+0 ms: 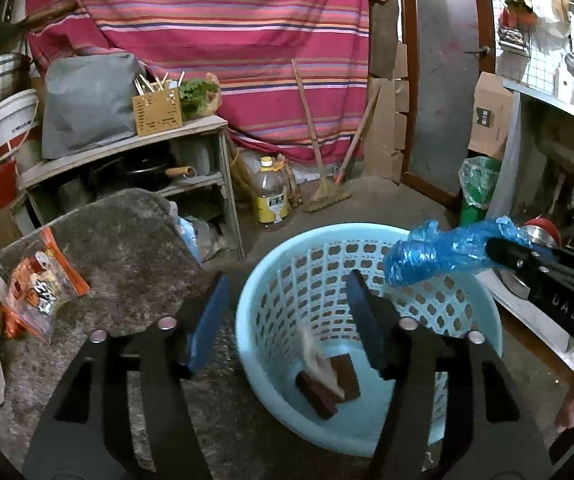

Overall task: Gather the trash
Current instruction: 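Carry the cloth and blue bag to the basket and release both, then move both open tools back over the trash on the table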

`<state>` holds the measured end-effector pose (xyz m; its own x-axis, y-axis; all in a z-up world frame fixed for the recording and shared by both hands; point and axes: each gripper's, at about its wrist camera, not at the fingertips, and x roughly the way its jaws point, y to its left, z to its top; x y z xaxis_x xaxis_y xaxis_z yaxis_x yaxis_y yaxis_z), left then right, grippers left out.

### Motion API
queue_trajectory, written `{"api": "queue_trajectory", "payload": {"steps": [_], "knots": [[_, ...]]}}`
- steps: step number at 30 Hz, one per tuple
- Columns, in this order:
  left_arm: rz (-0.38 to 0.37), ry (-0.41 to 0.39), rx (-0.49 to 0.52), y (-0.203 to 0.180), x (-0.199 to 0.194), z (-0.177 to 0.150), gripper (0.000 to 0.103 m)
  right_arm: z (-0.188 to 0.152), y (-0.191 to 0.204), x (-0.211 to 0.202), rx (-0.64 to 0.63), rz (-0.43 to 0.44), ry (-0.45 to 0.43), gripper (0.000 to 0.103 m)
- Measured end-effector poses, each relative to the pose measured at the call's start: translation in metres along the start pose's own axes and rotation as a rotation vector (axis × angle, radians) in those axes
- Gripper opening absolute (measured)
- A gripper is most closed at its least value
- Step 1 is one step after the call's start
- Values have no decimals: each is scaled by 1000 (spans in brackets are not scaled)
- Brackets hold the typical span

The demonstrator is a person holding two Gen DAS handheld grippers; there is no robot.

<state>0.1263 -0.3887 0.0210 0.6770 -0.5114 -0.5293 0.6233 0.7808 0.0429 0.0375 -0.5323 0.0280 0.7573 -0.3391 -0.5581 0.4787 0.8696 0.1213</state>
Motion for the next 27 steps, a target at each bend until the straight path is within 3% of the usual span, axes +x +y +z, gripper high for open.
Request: {"api": "queue_trajectory", "payload": {"steps": [5,18,19,20,21,22,27], "knots": [[45,16,-8,11,-5,4,84,-3,3,16,8,23,63,13],[138,36,-59,48,-14,1,90,-11,30,73,46,57,237,15],[141,36,-63,51,-16,0,90,-12,32,77,47,49,249,28],[148,36,-69,56,-18,-1,90,-12,34,80,48,41,254,59],[155,36,-71,59,-20,-1,90,-13,35,81,52,38,249,72],[161,36,-73,61,-21,-1,91,-13,35,80,62,35,237,77],[200,31,-94,83,-35,-5,92,-11,36,75,105,27,216,80]]}}
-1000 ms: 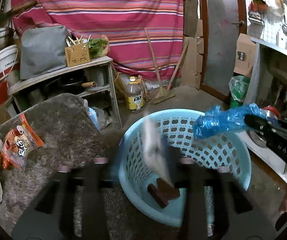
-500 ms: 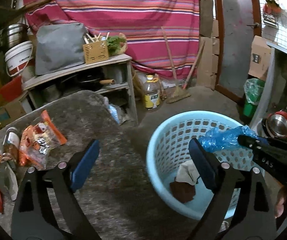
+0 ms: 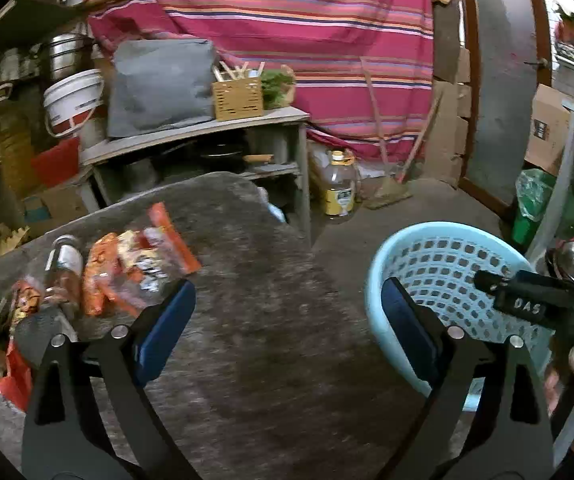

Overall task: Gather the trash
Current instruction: 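Move both open tools back over the trash on the table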

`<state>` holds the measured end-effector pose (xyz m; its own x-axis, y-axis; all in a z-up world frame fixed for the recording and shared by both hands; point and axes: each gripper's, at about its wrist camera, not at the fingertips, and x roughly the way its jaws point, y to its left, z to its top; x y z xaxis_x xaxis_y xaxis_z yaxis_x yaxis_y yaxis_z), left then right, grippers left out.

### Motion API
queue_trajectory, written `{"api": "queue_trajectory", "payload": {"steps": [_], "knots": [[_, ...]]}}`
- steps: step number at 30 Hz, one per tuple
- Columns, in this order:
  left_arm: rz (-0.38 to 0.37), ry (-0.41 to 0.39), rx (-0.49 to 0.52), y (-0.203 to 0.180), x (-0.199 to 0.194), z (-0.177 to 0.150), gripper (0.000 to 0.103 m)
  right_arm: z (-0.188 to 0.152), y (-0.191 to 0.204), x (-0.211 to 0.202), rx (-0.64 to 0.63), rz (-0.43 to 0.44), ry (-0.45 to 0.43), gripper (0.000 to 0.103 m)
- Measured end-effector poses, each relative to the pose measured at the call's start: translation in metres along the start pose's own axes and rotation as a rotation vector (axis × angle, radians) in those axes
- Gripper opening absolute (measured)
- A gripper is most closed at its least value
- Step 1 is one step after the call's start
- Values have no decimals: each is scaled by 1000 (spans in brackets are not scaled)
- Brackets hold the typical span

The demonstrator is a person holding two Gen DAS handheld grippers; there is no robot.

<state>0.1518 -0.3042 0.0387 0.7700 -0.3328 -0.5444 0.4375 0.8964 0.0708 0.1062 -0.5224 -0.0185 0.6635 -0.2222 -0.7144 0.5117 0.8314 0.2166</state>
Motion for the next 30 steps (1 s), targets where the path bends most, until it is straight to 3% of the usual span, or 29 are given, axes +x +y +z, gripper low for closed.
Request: {"api": "queue_trajectory", "payload": {"steps": [5,13,22,26,30], "knots": [[40,-7,-35,30,-14,-4,95,-3,5,-3,20,-2,0,81],[126,-24,-83,92,-37,-17,98,-2,41,-35,-16,43,-126,87],[308,-35,-111,185,-51,-32,98,-11,124,-44,-135,112,-198,88],[347,-16,-150,225,-52,-46,98,-21,163,-40,-214,130,-200,89],[325,37,-242,260,-43,-65,98,-31,191,-34,-268,132,-187,89]]}}
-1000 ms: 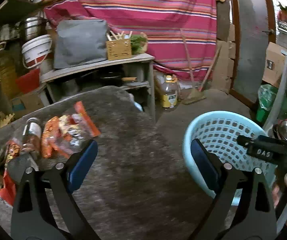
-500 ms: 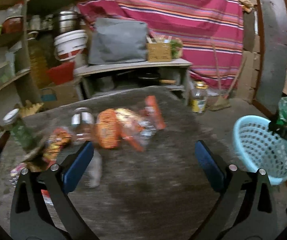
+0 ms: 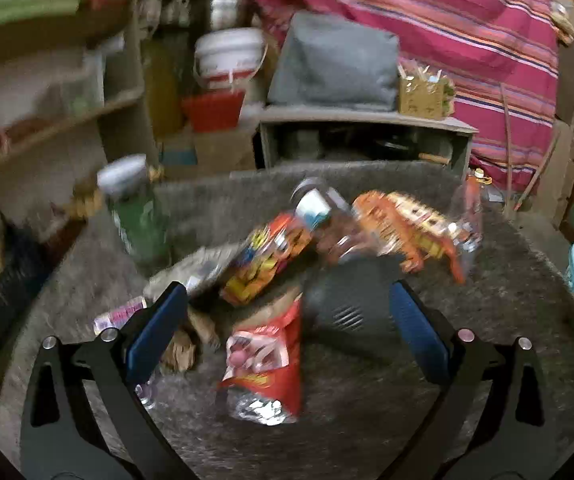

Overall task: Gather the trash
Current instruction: 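Move both open tools back over the trash on the table, then grasp the red snack wrapper with the left tool while the right grasps a clear wrapper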

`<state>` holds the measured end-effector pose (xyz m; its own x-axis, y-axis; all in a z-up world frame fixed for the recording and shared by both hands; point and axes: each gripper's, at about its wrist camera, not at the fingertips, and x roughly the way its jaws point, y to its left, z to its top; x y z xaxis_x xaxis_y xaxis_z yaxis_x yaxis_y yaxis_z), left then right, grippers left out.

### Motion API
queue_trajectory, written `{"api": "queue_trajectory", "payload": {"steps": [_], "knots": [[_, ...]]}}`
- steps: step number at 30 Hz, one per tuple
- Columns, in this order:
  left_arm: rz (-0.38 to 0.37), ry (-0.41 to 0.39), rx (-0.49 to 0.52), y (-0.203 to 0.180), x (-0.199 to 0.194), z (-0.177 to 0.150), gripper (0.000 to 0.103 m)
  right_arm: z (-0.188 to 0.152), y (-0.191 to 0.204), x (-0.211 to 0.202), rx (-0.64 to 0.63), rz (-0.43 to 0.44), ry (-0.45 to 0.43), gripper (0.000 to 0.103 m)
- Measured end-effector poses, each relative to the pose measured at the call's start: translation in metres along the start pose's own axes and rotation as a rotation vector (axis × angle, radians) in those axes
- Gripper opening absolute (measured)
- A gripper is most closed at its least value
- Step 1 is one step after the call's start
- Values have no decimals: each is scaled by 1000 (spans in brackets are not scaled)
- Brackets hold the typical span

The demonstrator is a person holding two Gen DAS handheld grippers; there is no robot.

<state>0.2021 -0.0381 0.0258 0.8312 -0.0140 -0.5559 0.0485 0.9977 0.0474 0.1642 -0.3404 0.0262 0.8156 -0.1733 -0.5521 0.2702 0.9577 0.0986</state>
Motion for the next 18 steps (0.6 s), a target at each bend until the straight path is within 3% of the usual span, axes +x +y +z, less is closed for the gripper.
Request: {"api": "queue_trajectory", "payload": {"steps": [6,8,13,18], "knots": [[-2,89,-8,22,24,-17,95,-4,30,16,-36,15,32,89],[-33,119,-7,24,28,-21,81,-5,40,19,-45,24,35,89],[-46,144,29,24,32,-30,70,-9,66,27,-87,34,47,89],[-96,184,45,20,40,-32,45,-14,89,30,-132,41,53,89]]}}
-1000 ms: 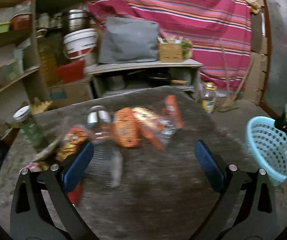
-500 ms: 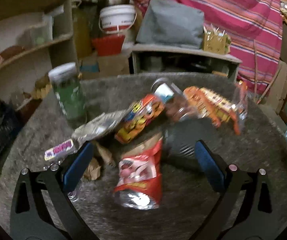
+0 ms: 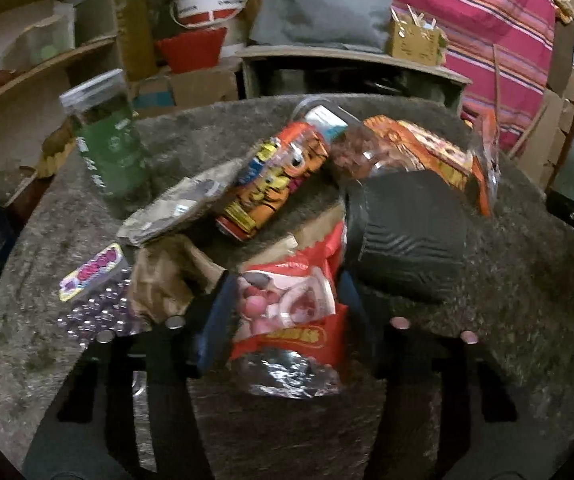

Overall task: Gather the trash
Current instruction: 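Grasp the red snack wrapper with the left tool while the right grasps a clear wrapper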

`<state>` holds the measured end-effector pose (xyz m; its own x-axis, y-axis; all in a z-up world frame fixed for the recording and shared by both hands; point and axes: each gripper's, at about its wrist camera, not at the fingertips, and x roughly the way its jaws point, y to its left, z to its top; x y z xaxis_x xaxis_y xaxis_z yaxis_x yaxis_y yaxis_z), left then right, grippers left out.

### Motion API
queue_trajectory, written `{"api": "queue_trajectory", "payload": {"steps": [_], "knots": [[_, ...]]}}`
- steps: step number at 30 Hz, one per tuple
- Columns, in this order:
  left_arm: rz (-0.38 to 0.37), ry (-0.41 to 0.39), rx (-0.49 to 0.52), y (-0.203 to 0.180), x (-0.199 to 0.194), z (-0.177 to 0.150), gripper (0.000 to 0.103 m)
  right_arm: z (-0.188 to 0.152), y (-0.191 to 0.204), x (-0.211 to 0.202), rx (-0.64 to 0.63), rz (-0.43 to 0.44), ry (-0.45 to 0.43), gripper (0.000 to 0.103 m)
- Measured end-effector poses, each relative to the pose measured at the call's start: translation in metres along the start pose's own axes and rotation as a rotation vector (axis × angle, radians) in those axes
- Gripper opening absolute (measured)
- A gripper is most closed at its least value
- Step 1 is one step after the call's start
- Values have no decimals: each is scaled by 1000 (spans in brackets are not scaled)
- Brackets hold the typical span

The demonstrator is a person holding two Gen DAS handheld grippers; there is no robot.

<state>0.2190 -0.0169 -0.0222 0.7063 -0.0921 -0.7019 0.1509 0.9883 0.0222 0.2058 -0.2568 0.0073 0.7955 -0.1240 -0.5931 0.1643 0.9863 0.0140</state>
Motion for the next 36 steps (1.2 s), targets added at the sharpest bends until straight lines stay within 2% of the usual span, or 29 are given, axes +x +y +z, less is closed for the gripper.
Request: {"api": "queue_trajectory", "payload": {"steps": [1,3,4,5,11,15,21,25,29,34,36], "knots": [[-3,5,6,-1,1,0,37,0,4,0,-8,-1,2,89],[-10,-3,10,-1,0,-1,34,0,9,1,-22,-4,3,89],[-15,-8,9,-1,-1,-1,29,0,10,0,-30,-6,2,89],[-29,-11,8,0,-3,-1,14,0,11,-1,-34,-8,1,89],[-28,-73,12,6,-23,5,13,12,23,5,-57,-5,14,89],[3,-128,6,14,-35,13,13,21,35,12,-51,17,24,89],[1,-166,-41,30,-39,22,13,29,68,30,-105,-24,34,89],[-18,-156,-70,33,-34,23,13,30,79,44,-93,-47,57,89],[-11,-149,-50,26,-27,24,13,33,89,59,-107,-93,77,89],[-15,-139,-44,24,-23,26,13,36,87,67,-102,-135,89,88],[-20,-136,-48,25,-22,26,13,36,86,70,-105,-146,98,85]]}}
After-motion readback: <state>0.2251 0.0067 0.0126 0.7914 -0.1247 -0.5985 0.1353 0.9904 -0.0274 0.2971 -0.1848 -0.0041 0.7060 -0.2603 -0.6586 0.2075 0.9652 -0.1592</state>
